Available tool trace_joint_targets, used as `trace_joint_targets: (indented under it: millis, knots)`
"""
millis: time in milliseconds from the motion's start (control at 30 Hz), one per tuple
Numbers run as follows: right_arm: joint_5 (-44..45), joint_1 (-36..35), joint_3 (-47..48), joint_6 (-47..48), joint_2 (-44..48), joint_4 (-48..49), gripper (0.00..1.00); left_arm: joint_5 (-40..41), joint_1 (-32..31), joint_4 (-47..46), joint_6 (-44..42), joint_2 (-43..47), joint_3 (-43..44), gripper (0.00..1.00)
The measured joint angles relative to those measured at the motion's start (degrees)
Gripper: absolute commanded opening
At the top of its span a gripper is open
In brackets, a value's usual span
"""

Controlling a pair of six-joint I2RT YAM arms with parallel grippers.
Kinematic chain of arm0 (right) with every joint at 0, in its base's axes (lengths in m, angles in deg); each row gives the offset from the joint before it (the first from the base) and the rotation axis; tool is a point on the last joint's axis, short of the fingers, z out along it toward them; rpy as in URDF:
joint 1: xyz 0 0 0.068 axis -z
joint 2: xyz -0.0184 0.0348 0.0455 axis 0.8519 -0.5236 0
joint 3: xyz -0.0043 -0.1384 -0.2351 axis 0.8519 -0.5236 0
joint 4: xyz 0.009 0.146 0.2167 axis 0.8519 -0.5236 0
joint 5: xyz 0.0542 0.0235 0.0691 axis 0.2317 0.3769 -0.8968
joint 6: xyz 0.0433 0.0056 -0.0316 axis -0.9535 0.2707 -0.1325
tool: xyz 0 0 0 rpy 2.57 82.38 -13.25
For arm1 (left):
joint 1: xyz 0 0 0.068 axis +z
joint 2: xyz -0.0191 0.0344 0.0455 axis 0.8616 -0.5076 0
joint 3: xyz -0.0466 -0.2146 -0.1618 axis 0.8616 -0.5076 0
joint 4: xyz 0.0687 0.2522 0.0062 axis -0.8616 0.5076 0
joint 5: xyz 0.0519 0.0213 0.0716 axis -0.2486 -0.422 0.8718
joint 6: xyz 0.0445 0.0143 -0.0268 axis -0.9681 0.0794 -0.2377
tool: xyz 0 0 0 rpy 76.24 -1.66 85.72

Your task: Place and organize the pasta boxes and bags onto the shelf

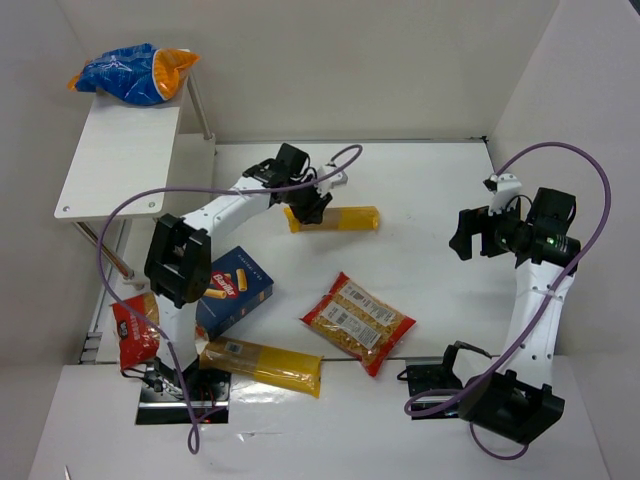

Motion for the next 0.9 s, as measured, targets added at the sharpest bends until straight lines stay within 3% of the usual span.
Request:
trace_joint_targets:
  millis: [433,900]
  knots:
    - [-0.3,0.0,-0.7,-0.2,0.6,0.4,1.0,1.1,0.9,-2.4,5.9,6.3,-1.0,0.0]
    - [-0.9,0.0,-0.7,-0.2,1.1,0.4,1.0,7.7,0.9,-11.3,6.0,10.6,-22.0,0.0]
